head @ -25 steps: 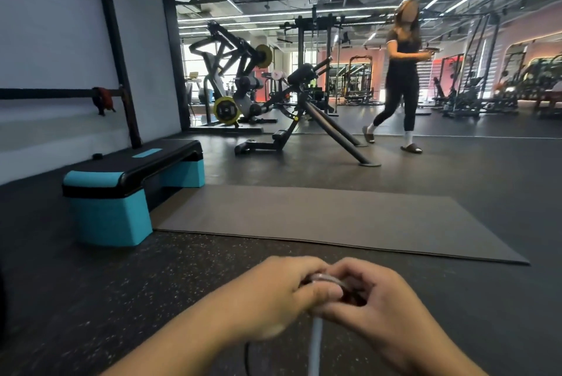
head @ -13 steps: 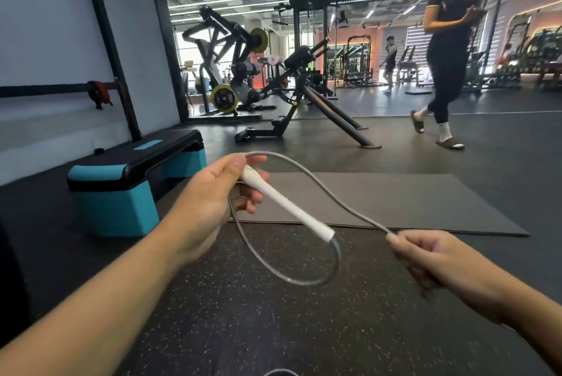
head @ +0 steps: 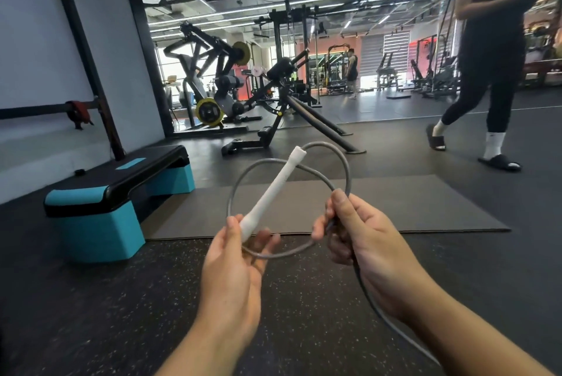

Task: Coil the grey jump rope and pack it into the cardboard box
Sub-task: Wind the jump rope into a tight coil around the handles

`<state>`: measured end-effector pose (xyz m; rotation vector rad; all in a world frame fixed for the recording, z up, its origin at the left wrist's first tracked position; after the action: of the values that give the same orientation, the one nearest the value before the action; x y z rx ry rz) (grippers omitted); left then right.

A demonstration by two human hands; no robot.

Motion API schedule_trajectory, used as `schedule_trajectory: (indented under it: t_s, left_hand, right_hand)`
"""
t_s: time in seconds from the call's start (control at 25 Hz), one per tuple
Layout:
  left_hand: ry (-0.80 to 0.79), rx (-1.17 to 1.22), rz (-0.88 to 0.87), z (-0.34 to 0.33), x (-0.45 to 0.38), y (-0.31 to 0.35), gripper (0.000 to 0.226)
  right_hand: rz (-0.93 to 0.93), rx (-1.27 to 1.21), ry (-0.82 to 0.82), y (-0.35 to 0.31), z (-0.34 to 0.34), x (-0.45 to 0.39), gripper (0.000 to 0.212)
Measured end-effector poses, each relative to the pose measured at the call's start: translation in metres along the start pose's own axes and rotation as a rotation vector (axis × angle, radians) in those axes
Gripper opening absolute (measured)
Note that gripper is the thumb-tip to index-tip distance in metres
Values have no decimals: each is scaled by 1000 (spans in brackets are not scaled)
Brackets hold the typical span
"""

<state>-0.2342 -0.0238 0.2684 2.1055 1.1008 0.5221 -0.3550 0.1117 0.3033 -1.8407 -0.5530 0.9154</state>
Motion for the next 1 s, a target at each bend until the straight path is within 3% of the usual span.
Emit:
schedule_trajectory:
  t_s: [0.12, 0.28, 0.4, 0.52, 0.8, 0.92, 1.0]
  left_hand:
    - [-145, -210, 24, 10, -7, 1, 38]
    - [-406, -924, -174, -12, -14, 32, 48]
    - [-524, -1072, -168, -34, -20, 39, 39]
    - [-525, -1232, -307, -52, -26, 46, 27]
    - [-644, -904, -207, -77, -19, 37, 37]
    - [-715, -751, -27, -86, -17, 29, 36]
    - [-767, -787, 36, -92, -15, 29, 43]
  right_hand:
    - [-18, 89, -26, -7, 6, -1, 36]
    - [-24, 164, -45, -18, 9, -4, 34]
    - [-24, 214, -78, -30, 11, -8, 34]
    - [-49, 298, -109, -32, 12, -9, 35]
    - [-77, 571, -169, -50, 26, -12, 36]
    - [-82, 709, -230, -60, 29, -17, 34]
    - [-96, 740, -288, -66, 29, -21, 34]
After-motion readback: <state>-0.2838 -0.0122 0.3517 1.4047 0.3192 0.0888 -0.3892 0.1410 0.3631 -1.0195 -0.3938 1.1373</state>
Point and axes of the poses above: each hand's wrist, its own x-axis away from the middle knuckle, its own z-axis out of the back of the hand, y = z × x, the point moved 9 cm from there along -x, towards the middle knuckle, and after that the axes turned 1 degree about -y, right-handed, at the moved point
